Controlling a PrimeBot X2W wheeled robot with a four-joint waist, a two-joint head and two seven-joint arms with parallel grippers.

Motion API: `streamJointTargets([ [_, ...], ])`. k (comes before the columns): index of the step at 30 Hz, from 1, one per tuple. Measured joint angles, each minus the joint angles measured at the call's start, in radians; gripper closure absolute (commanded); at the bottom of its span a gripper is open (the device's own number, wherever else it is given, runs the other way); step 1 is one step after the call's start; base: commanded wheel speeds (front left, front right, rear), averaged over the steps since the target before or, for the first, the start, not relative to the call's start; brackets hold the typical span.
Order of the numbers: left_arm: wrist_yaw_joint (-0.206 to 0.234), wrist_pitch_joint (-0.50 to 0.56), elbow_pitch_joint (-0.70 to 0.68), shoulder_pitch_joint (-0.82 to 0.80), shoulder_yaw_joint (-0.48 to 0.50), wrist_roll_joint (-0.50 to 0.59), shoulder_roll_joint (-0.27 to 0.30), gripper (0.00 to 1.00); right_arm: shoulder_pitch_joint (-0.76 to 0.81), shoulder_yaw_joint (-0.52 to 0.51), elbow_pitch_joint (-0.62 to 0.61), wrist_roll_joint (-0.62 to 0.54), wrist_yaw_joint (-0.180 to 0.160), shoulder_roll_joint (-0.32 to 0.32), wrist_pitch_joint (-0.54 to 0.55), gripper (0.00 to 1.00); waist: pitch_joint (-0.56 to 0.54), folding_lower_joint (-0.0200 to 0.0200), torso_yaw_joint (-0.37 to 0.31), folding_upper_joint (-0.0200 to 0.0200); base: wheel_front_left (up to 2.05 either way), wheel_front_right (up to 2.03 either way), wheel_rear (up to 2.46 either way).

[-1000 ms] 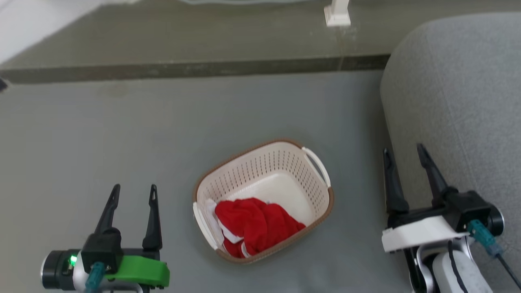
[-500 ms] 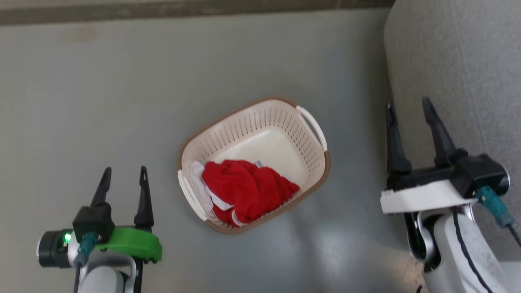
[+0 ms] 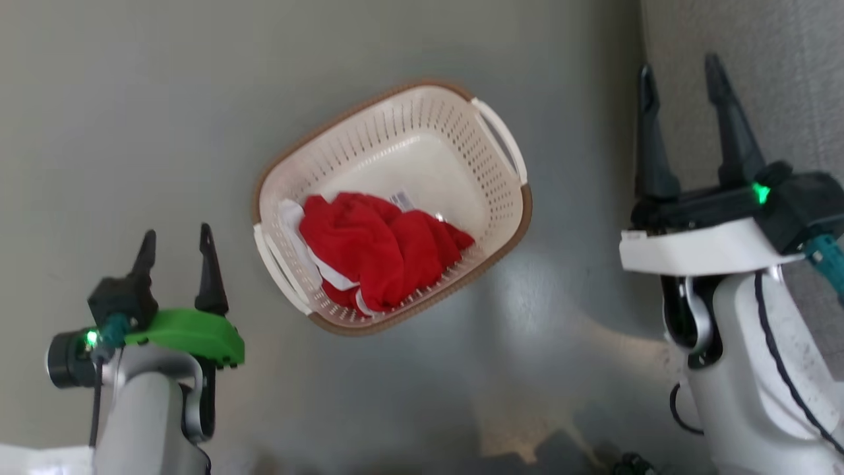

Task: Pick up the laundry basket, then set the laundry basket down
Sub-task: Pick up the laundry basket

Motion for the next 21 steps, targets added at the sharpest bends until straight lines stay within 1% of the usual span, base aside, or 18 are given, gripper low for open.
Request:
streamJointTargets([
  [4, 0.0, 0.0, 0.058, -0.058, 0.014, -0.016, -0.002, 0.0, -0.047, -0.005, -0.008, 0.0, 0.0, -0.002, 0.0, 0.0, 0.058, 0.0, -0.006, 0.0, 0.0, 0.0, 0.0],
  [10, -0.002, 0.0, 0.111, -0.162, 0.013, -0.017, -0.004, 0.0, -0.111, -0.011, -0.026, 0.006, 0.0, -0.004, 0.0, 0.0, 0.144, -0.0001, -0.014, 0.0, 0.0, 0.0, 0.0],
  [15, -0.013, 0.0, 0.156, -0.229, 0.007, -0.017, -0.007, 0.0, -0.152, -0.02, -0.026, 0.007, -0.002, -0.005, 0.0, 0.0, 0.21, 0.0, -0.02, 0.0, 0.0, 0.0, 0.0],
  [21, -0.032, 0.0, 0.213, -0.261, -0.016, -0.017, -0.009, 0.0, -0.188, -0.023, -0.014, 0.009, -0.003, -0.006, 0.0, 0.0, 0.265, 0.0, -0.026, 0.0, 0.0, 0.0, 0.0],
])
